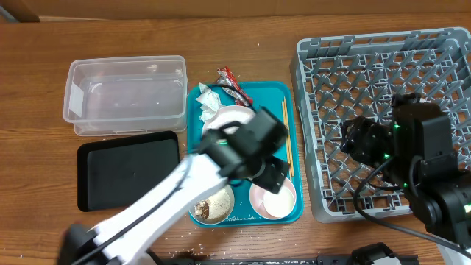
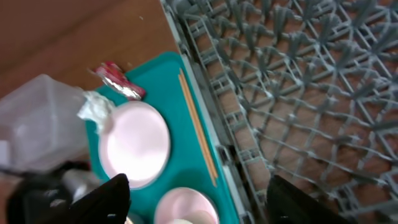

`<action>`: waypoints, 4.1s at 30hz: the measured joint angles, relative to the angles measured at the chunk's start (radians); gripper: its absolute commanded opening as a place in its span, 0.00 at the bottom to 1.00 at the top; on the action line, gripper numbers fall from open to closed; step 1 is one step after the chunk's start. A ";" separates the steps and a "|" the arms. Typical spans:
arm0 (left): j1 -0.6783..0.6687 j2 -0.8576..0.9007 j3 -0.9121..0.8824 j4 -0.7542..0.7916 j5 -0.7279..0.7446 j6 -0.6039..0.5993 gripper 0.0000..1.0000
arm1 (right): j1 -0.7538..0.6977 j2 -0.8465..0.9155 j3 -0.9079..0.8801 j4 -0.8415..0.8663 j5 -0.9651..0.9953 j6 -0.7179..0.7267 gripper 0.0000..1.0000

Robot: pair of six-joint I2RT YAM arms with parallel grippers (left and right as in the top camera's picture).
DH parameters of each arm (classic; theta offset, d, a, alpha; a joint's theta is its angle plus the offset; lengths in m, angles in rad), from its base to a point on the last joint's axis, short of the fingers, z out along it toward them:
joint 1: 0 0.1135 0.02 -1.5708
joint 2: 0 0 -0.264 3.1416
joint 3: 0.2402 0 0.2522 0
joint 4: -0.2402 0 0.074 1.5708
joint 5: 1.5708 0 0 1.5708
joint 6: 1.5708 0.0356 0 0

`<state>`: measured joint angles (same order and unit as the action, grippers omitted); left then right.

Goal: Sort waste into correct bins and load items into the dishwasher
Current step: 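Grasp the white paper cup with the left gripper and lift it, then carry the cup with the left gripper toward the right gripper, then close the right gripper on the cup held by the left gripper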

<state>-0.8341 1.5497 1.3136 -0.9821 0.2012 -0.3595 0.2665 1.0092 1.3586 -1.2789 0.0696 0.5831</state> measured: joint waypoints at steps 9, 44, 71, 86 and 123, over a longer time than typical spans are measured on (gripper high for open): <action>-0.106 0.205 -0.011 -0.061 0.009 0.056 0.39 | -0.010 0.025 -0.002 -0.063 -0.002 -0.007 0.79; 0.666 -0.058 0.395 -0.393 0.983 0.390 0.04 | -0.010 0.062 -0.013 0.243 -0.752 -0.417 0.86; 0.753 -0.051 0.393 -0.484 1.229 0.617 0.04 | -0.033 0.099 -0.013 0.484 -1.252 -0.614 0.89; 0.711 -0.046 0.393 -0.477 1.227 0.653 0.04 | 0.054 0.168 -0.013 0.634 -1.344 -0.531 0.48; 0.755 -0.046 0.393 -0.272 1.345 0.648 0.04 | 0.082 0.170 -0.013 0.794 -1.285 -0.283 1.00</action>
<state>-0.0792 1.5040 1.7061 -1.2541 1.5459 0.2882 0.3485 1.1793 1.3453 -0.4850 -1.2152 0.3000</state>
